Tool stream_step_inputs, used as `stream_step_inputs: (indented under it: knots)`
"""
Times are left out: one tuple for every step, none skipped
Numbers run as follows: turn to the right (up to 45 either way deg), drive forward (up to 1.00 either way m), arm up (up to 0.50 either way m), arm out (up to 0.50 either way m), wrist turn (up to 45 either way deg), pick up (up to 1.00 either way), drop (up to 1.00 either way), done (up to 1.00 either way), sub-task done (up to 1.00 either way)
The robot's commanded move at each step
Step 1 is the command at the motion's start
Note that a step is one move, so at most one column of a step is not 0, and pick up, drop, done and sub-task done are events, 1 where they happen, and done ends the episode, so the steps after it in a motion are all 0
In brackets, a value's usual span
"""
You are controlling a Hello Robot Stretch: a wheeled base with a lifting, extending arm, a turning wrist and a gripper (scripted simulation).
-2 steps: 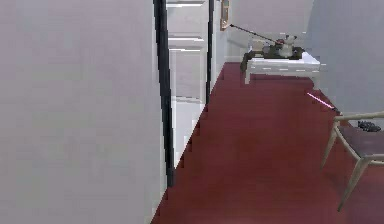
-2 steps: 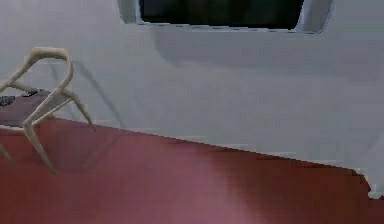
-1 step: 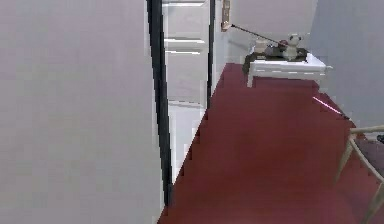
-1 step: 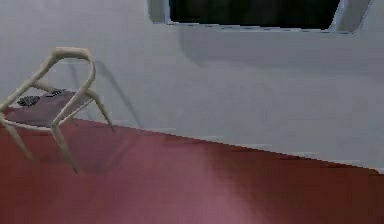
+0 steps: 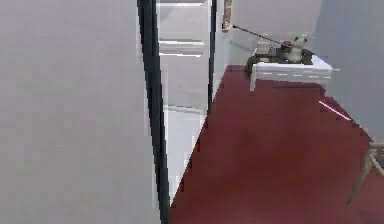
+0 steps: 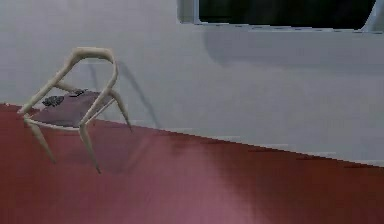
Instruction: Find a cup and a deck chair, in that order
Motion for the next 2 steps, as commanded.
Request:
stream_step_inputs:
  knots:
    - [45.0,0.00,0.00,0.00,0.0,0.00,0.00,0.00,0.00]
    - [45.0,0.00,0.00,0.00,0.0,0.00,0.00,0.00,0.00]
